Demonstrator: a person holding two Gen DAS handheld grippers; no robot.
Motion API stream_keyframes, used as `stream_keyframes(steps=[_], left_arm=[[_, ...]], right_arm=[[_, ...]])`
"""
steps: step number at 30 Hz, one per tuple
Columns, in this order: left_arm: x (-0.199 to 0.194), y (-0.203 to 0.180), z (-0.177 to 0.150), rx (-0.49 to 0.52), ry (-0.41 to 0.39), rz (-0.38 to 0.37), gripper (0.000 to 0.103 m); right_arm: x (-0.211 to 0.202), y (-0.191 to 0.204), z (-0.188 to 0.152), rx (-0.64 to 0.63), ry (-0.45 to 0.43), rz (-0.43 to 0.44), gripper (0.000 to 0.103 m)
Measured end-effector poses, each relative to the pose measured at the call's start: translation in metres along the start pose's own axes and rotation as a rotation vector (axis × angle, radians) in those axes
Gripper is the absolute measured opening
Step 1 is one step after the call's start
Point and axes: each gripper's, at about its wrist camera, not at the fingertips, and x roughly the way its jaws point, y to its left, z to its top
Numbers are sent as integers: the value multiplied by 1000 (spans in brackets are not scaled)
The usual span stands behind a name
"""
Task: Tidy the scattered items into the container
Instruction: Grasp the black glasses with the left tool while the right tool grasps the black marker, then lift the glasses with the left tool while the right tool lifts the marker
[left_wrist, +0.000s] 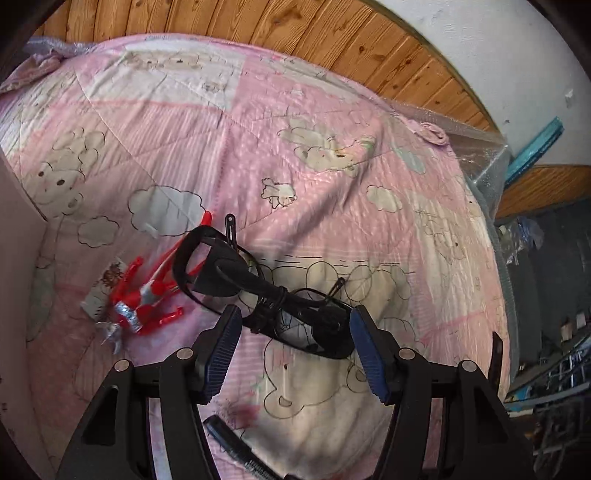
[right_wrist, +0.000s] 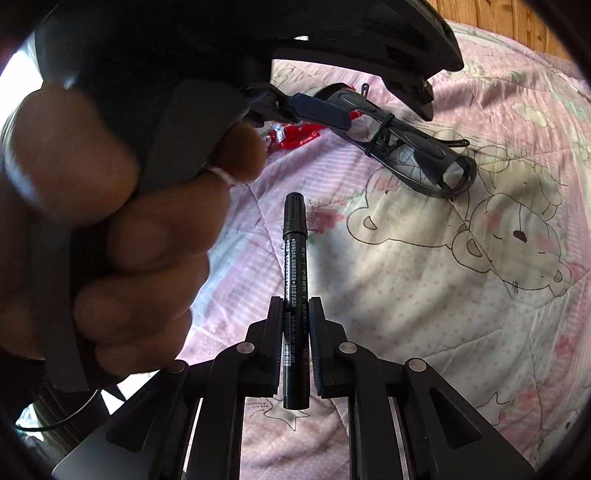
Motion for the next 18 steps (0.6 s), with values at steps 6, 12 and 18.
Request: stream_keyframes(steps=[6,12,18], left_arm=[[31,-8,23,57,32,59,21],[10,1,15,128,26,49,17],[-11,19,-3,123,-13,82,16]], right_arm=[[-3,-29,-2,139,8,49,14],[-18,-44,1,199,-47,68,18],[-16,-49,1,213,-55,89,18]])
